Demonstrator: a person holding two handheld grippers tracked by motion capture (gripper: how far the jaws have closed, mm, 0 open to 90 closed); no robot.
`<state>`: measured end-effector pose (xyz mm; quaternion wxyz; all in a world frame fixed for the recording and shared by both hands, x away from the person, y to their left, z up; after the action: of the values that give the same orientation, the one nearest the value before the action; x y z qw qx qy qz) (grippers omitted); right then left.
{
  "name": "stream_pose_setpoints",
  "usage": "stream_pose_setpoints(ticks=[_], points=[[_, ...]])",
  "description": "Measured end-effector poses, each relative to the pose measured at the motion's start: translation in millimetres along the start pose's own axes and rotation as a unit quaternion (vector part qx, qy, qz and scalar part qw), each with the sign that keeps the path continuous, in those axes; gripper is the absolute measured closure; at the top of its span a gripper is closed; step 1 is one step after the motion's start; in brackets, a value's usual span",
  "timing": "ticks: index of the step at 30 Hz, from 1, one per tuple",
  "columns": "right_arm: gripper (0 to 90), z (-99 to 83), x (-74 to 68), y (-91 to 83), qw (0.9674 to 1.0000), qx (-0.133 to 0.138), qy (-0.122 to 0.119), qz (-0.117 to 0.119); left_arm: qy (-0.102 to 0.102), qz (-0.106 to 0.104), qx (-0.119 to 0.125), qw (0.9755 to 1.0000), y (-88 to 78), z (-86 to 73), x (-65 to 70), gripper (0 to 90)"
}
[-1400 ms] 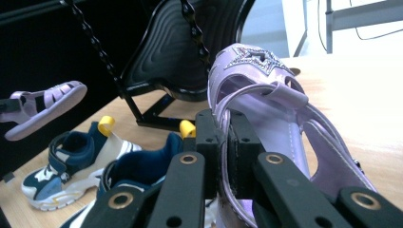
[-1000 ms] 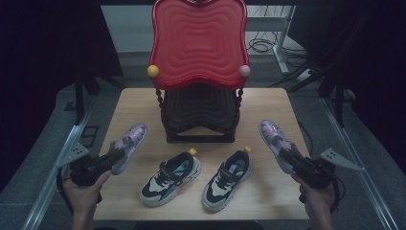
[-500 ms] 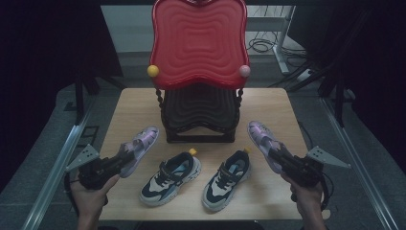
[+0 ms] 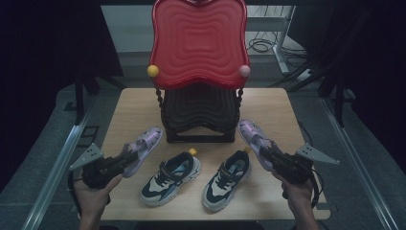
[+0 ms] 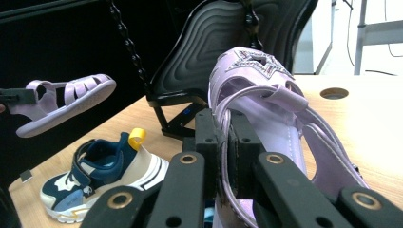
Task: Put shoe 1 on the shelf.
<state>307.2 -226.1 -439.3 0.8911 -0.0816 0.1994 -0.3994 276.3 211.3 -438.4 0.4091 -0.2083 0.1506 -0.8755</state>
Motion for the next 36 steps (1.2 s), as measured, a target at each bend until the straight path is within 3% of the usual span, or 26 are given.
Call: stream_pose_setpoints(ticks=[22,36], points=[[84.8,15.6,-25.1,27.4,0.9994,-0.003,-0.022,0.025,0.004,-0.021,0.0,0.9998,23.4,11.2,9.6,86.6],[84.8,20.2,-31.4,47.4,0.9992,-0.01,-0.017,0.034,0.015,-0.026,0.013,0.9995,42.2,33.1,15.3,86.6]])
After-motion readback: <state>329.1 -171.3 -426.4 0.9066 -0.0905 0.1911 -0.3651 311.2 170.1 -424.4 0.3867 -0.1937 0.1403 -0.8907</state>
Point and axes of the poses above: each handheld gripper's, and its own axes: y roughly forward along the jaws, z roughly out of its top, x roughly to its right, the point moved 7 cm from there along y, roughly forward along the jaws, and after that the axes turned 5 degrees about -x, right-handed, at the moved point
